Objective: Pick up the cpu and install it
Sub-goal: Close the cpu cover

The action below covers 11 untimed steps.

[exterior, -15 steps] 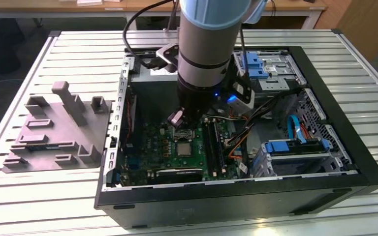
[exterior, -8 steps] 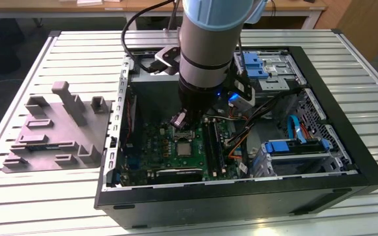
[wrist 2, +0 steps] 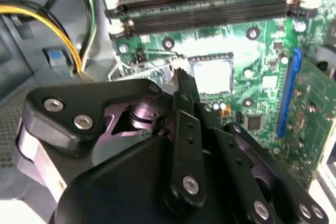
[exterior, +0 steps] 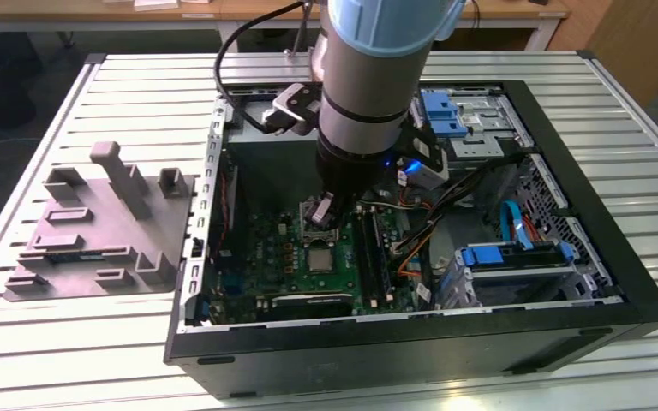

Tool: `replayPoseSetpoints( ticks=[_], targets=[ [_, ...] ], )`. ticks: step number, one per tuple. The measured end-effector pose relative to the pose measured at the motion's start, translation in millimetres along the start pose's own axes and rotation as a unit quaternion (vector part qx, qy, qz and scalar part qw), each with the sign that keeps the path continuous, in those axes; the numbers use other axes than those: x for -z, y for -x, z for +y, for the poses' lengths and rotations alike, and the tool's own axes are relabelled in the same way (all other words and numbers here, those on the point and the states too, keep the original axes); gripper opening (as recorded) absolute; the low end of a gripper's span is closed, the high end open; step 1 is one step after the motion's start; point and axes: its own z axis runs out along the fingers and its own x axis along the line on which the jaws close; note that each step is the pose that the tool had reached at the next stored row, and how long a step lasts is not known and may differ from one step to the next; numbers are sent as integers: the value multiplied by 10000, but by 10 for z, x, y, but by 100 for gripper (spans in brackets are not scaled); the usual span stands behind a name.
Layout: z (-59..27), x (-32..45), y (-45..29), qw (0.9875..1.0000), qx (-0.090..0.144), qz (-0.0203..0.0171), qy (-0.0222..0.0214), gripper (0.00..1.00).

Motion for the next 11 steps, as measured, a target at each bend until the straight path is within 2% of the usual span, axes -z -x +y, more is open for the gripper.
replayPoseSetpoints(
  ticks=[3, 6, 8, 11],
  targets=[
    [-12, -10, 71, 10000, 0, 0, 0, 11],
    [-19, -17, 100, 10000, 25, -12, 12, 11],
    [-20, -25, 101, 9999, 135, -19, 31, 11],
    [-21, -36, 101, 9993, 379, 3, 41, 11]
  ],
)
